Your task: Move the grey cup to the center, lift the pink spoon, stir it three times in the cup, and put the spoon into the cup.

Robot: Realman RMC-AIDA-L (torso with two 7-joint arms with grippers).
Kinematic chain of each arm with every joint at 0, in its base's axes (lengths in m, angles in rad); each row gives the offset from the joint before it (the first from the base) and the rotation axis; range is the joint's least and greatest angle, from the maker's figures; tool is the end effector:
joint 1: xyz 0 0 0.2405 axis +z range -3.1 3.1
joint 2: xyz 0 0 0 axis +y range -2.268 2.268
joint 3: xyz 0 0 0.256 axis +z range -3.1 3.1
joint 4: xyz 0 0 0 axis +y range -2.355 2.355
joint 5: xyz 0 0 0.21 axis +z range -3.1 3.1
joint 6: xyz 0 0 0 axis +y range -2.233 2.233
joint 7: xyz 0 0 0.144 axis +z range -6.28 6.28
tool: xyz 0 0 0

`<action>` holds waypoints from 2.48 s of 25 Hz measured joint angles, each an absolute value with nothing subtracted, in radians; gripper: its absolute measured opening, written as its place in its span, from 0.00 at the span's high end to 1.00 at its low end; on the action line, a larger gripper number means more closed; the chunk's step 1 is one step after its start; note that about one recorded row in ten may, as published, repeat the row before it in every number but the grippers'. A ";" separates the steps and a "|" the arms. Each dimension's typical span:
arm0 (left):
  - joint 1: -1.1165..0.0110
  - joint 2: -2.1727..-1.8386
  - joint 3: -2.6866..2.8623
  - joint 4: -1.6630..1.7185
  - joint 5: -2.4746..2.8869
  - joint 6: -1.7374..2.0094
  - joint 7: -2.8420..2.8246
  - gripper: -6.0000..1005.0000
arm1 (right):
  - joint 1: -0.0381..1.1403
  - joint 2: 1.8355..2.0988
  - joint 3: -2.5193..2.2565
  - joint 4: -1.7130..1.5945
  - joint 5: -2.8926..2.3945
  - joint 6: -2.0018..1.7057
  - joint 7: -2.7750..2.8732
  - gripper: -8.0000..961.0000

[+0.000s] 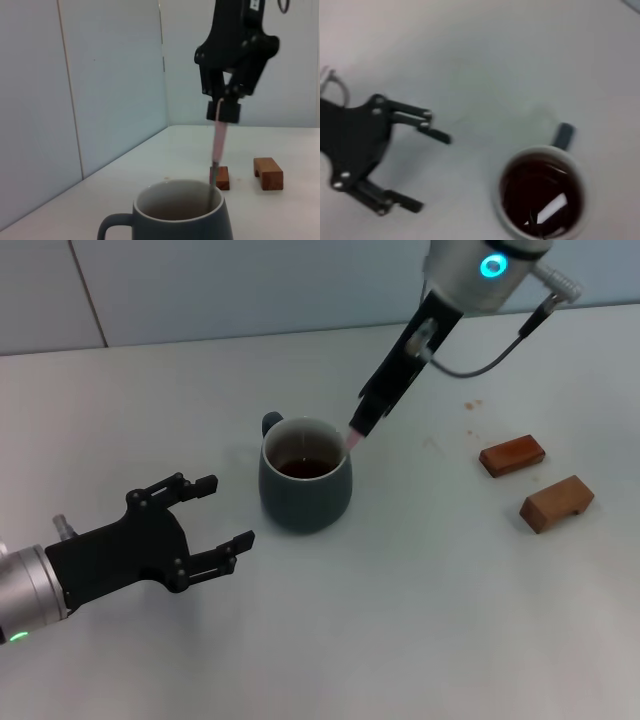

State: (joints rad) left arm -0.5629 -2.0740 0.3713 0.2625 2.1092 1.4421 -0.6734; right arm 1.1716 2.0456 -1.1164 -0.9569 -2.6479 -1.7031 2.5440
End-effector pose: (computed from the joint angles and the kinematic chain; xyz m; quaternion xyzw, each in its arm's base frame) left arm -0.2860 0.3106 -0.0468 -0.9374 -0.0715 -0.2547 0.2264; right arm 0.0611 0.4148 0.0048 -0.9342 0.2825 -0.1881 0.1096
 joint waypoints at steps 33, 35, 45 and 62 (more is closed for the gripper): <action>-0.563 -2.075 0.379 0.252 2.105 1.433 -0.672 0.20 | 1.219 2.065 -1.114 -0.885 -2.693 -1.542 2.531 0.76; -0.564 -2.075 0.379 0.253 2.104 1.433 -0.672 0.20 | 1.212 2.064 -1.113 -0.900 -2.718 -1.556 2.539 0.76; -0.569 -2.075 0.379 0.252 2.104 1.431 -0.676 0.20 | 1.180 2.078 -1.110 -0.985 -2.666 -1.646 2.552 0.75; -0.576 -2.074 0.378 0.252 2.101 1.431 -0.683 0.20 | 0.513 2.080 -1.153 -1.527 -2.201 -1.525 2.186 0.29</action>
